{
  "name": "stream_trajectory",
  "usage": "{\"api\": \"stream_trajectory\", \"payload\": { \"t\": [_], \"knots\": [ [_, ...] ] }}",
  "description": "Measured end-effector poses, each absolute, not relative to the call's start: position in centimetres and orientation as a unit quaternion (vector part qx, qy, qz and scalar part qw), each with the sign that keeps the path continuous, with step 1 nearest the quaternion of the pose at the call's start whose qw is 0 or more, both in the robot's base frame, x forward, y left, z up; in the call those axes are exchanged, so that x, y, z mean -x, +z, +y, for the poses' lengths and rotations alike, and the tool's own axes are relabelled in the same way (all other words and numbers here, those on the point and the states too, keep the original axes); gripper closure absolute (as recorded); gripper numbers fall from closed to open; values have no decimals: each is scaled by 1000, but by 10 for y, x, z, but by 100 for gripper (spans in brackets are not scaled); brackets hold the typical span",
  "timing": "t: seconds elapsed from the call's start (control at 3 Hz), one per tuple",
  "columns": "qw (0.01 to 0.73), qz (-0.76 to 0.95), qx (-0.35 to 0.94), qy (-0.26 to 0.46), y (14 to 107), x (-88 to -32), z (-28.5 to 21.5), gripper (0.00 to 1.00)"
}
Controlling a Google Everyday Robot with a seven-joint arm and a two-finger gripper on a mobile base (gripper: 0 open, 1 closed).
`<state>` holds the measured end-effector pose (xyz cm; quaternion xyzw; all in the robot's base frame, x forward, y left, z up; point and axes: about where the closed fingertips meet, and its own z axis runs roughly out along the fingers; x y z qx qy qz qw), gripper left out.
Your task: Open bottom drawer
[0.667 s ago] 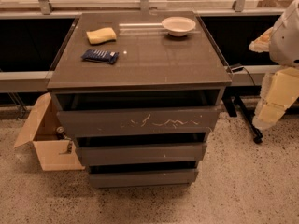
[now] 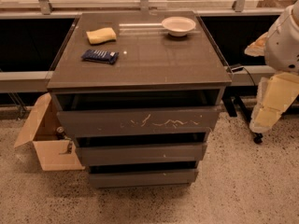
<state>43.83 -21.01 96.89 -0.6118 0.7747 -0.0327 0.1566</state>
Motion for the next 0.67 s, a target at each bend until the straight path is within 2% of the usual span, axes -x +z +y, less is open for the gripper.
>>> {"api": "stream_trajectory", "payload": {
  "t": [0.33,0.67],
  "knots": [
    [164,752,639,-10,940,-430,-191,0],
    [179,712,677,47,862,-412,-161,0]
  ]
}}
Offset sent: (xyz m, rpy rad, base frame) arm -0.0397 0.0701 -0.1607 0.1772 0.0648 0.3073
